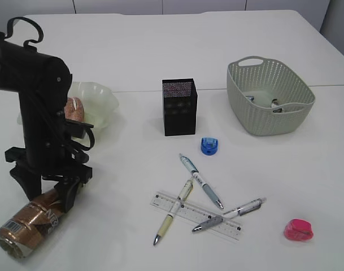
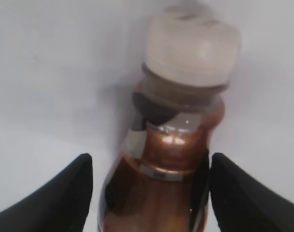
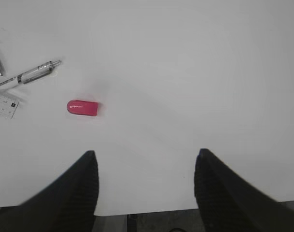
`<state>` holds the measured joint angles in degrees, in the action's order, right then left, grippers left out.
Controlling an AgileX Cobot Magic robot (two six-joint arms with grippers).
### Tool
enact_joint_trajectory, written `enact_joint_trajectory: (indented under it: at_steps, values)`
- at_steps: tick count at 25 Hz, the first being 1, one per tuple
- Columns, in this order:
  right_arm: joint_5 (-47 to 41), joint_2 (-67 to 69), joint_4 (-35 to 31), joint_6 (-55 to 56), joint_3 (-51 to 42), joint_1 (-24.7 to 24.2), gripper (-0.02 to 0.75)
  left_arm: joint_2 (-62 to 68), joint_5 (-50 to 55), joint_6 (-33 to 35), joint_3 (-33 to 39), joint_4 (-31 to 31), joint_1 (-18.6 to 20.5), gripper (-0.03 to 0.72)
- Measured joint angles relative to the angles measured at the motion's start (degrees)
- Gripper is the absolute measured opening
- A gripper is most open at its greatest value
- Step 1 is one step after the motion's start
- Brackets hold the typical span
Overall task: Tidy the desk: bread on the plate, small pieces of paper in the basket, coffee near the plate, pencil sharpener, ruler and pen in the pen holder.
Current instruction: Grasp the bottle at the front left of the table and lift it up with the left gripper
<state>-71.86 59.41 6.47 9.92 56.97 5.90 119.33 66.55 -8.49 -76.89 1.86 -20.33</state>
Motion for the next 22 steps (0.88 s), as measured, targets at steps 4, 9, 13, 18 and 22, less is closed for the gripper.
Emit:
enact_joint_trajectory:
  at_steps: [4,9,13,18,22]
  values:
    - [0.0,0.0,0.09,0.0,0.0,0.0,0.486,0.1,-0.55,0.0,0.0,0.0,0.0,0.54]
    - [0.0,0.0,0.11,-0.09,0.0,0.0,0.486,0.33,-0.83,0.0,0.0,0.0,0.0,0.539]
    - [0.0,0.0,0.56,-0.22,0.0,0.0,0.486,0.85,-0.83,0.0,0.0,0.0,0.0,0.54]
    - [0.0,0.0,0.98,-0.22,0.0,0.0,0.486,0.97,-0.87,0.0,0.0,0.0,0.0,0.539]
    - [0.0,0.0,1.08,-0.34,0.0,0.0,0.486,1.29,-0.96,0.0,0.0,0.0,0.0,0.539]
